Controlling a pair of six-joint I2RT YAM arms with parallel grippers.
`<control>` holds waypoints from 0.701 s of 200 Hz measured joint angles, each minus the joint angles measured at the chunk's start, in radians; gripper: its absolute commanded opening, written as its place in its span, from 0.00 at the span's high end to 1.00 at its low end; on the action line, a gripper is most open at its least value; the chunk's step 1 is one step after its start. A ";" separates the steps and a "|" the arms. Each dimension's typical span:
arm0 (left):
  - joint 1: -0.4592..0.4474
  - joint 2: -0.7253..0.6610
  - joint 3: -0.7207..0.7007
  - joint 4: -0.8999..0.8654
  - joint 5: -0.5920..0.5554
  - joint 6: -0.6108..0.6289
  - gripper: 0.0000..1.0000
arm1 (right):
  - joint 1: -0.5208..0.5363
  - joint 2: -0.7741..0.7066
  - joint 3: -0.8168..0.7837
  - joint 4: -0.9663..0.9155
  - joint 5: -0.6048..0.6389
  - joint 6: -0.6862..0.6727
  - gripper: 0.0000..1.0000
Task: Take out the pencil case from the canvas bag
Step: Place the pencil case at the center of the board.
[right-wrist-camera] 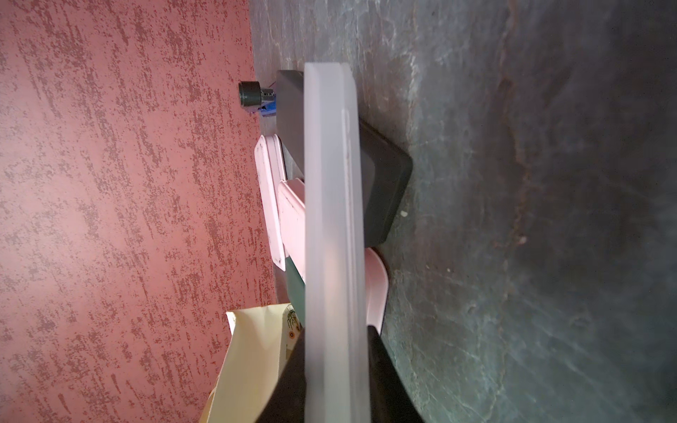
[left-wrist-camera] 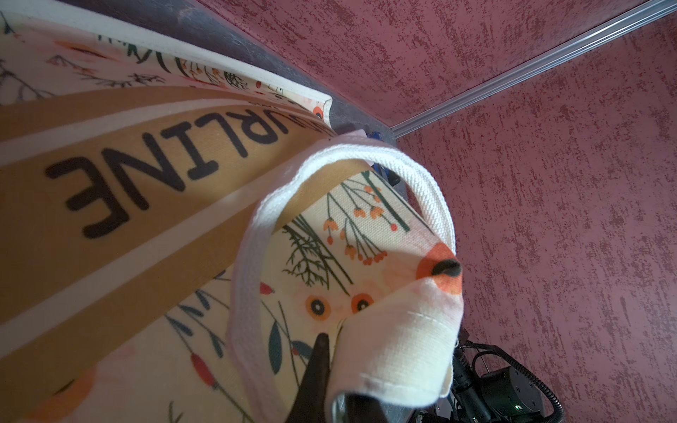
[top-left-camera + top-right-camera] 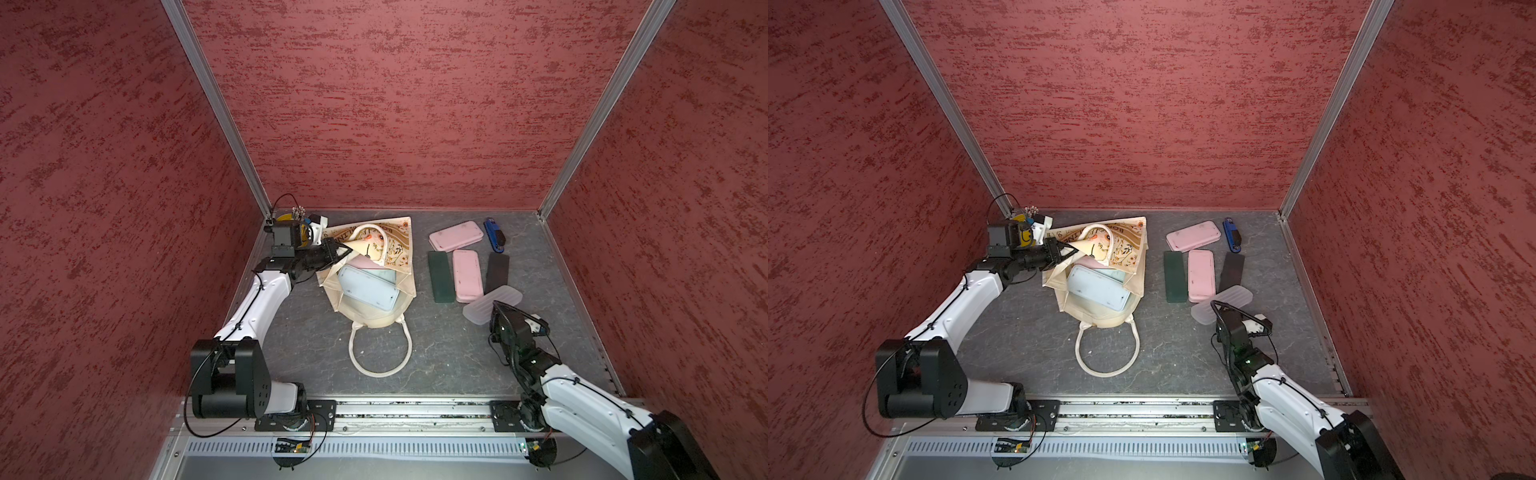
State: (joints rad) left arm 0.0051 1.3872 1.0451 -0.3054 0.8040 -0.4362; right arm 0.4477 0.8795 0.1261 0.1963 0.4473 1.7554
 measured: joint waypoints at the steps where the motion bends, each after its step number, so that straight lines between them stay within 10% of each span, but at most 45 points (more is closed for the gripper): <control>1: 0.000 0.000 0.000 0.000 0.000 0.000 0.96 | 0.000 0.002 0.000 0.000 0.000 -0.001 0.77; 140: 0.000 0.000 0.000 -0.011 -0.001 0.001 0.96 | 0.000 -0.024 -0.009 -0.097 0.003 0.017 0.79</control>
State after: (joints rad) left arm 0.0051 1.3876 1.0454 -0.3161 0.8032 -0.4355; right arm 0.4477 0.8558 0.1169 0.0998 0.4507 1.7725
